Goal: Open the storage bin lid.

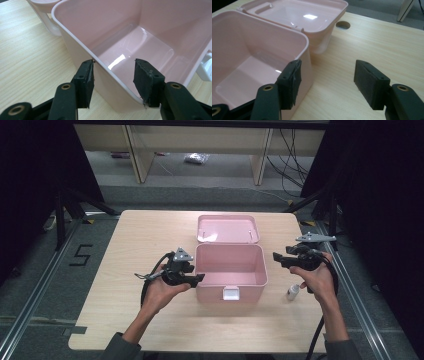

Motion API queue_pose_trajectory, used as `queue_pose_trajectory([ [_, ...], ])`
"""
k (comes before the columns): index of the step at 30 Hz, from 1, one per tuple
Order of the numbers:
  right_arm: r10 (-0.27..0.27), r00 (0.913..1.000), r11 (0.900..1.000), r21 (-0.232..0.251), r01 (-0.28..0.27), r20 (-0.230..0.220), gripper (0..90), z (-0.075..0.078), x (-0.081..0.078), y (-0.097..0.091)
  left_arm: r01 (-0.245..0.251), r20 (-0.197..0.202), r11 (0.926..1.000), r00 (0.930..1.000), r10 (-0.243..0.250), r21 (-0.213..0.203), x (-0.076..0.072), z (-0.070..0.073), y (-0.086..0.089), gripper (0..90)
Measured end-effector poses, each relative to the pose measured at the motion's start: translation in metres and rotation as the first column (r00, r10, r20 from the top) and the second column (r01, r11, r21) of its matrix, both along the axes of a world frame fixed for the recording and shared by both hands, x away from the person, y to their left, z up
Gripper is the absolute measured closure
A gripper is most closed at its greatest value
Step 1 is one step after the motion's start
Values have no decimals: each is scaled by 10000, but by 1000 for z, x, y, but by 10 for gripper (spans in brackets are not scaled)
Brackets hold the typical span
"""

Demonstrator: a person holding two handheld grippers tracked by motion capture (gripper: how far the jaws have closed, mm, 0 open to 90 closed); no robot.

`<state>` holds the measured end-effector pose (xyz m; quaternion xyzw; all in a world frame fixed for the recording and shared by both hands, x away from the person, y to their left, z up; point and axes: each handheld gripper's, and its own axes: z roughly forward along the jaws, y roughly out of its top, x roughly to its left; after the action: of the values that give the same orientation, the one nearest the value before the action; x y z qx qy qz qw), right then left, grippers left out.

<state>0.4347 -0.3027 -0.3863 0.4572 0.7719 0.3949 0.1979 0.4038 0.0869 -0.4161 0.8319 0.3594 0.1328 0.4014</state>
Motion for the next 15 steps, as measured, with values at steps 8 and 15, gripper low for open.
queue_pose_trajectory([
  [8, -57, 10000, 9999, -131, 57, 56, 384, 1, -7, 0, 4, 74, 10000, 10000, -5, 60, -1, 0, 0, 503],
  [15, -97, 9995, 9997, -233, 90, -309, 377, -8, -14, -7, -8, 66, 10000, 10000, 8, 19, -1, 0, 0, 503],
])
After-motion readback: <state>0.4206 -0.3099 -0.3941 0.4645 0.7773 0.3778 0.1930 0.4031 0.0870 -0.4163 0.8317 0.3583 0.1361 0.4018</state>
